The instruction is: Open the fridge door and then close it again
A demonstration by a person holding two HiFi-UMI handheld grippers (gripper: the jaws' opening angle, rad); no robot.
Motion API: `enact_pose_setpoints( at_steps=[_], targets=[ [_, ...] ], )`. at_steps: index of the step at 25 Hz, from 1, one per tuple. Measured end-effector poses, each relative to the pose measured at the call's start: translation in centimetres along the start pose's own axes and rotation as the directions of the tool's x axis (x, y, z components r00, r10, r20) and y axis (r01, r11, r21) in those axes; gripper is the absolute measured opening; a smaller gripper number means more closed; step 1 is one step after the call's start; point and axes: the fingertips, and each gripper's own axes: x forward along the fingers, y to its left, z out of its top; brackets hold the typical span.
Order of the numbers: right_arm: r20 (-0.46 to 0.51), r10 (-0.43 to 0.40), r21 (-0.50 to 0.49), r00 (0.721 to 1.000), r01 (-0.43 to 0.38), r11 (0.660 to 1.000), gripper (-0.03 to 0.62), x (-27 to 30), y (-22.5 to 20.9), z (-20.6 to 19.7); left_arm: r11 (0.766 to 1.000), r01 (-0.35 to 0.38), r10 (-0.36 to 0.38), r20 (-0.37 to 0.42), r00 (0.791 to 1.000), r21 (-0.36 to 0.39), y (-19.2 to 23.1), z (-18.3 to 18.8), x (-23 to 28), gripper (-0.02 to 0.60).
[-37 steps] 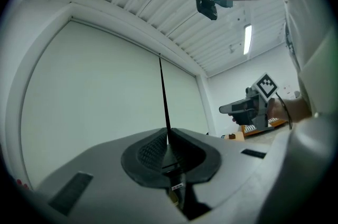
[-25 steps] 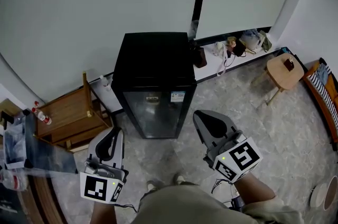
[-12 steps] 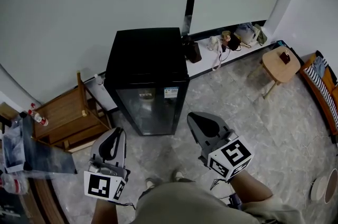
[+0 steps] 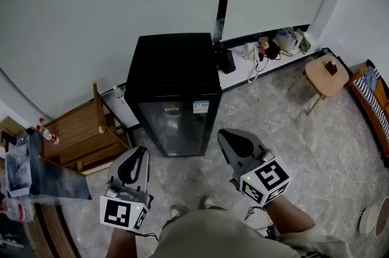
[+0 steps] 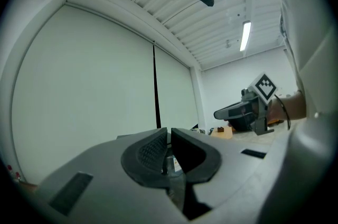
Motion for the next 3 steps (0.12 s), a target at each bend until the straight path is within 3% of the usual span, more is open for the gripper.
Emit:
enact_pose_setpoints(
  at_steps=[3],
  targets=[
    [0.0, -0.005, 0.002, 1.0, 0.005, 1.0, -0.004, 0.23, 0.14, 0.18, 1.0, 0.005, -0.005, -0.007, 1.0, -0.002, 0.1, 0.04, -0.42, 0.025]
  ],
)
